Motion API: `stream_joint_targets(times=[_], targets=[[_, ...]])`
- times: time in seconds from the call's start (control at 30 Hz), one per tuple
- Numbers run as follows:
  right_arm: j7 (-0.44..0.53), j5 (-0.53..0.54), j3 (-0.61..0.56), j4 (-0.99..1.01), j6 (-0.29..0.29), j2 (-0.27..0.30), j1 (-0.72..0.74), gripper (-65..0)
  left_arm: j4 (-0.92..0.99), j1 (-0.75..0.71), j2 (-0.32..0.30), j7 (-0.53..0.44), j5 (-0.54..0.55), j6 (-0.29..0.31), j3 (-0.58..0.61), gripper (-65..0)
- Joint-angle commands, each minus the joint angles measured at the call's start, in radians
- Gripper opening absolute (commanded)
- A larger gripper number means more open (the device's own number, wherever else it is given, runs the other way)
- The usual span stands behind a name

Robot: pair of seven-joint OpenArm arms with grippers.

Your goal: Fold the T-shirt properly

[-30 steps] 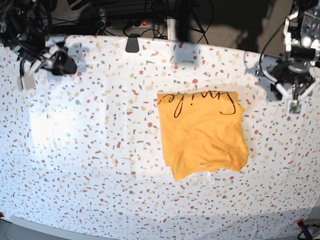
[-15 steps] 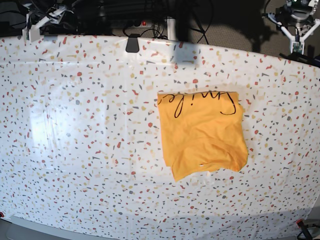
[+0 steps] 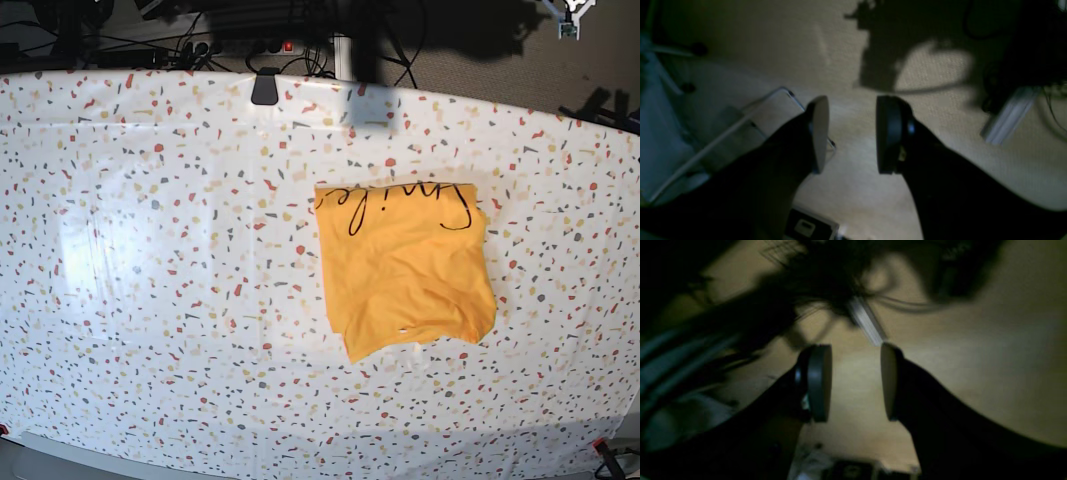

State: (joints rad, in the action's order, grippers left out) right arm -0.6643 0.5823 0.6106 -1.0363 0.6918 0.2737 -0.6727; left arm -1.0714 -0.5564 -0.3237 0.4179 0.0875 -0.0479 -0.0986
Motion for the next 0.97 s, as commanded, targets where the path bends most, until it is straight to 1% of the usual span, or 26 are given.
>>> stream_joint_targets(times=[0.0,0.07,0.13,0.17,0.23,0.3,0.37,0.47,0.53,0.67,0.77,0.93], targets=[[0.048,-0.025,-0.016,0.031,0.006,0.033,0.018,-40.6,0.035,0.016,-0.004,-0.021,0.013,0.032,-0.003,-42.0],[0.158,-0.090,-0.066,0.120,0.006,0.060,0.071,-40.6,0.130,0.063,0.008,-0.085,0.029,0.119,-0.003,-42.0],[0.270,-0.107,-0.127,0.209,0.006,0.082,0.124,-40.6,0.226,0.099,0.020,-0.229,0.028,0.175,-0.003,-42.0],[0.308,-0.109,-0.163,0.255,0.006,0.091,0.153,-40.6,0.274,0.115,0.026,-0.299,0.026,0.196,-0.003,-42.0],[0.362,-0.137,-0.238,0.343,0.006,0.103,0.212,-40.6,0.367,0.148,0.035,-0.383,0.025,0.232,-0.003,-42.0],[0.417,-0.216,-0.314,0.423,0.006,0.106,0.264,-40.6,0.449,0.178,0.042,-0.438,-0.001,0.240,-0.003,-42.0],[0.475,-0.293,-0.389,0.486,0.006,0.105,0.312,-40.6,0.507,0.204,0.043,-0.484,-0.050,0.240,-0.003,-42.0],[0.549,-0.348,-0.500,0.535,0.006,0.106,0.361,-40.6,0.528,0.225,0.043,-0.492,-0.072,0.239,-0.003,-42.0],[0.558,-0.347,-0.565,0.537,-0.004,0.106,0.379,-40.6,0.525,0.228,0.044,-0.487,-0.072,0.239,-0.003,-42.0],[0.610,-0.347,-0.674,0.536,-0.024,0.106,0.402,-40.6,0.513,0.227,0.046,-0.470,-0.072,0.239,-0.004,-42.0],[0.631,-0.343,-0.749,0.536,-0.024,0.106,0.408,-40.6,0.503,0.226,0.051,-0.443,-0.072,0.239,-0.005,-42.0],[0.646,-0.343,-0.839,0.536,-0.023,0.106,0.409,-40.6,0.483,0.224,0.082,-0.441,-0.072,0.239,-0.005,-42.0]])
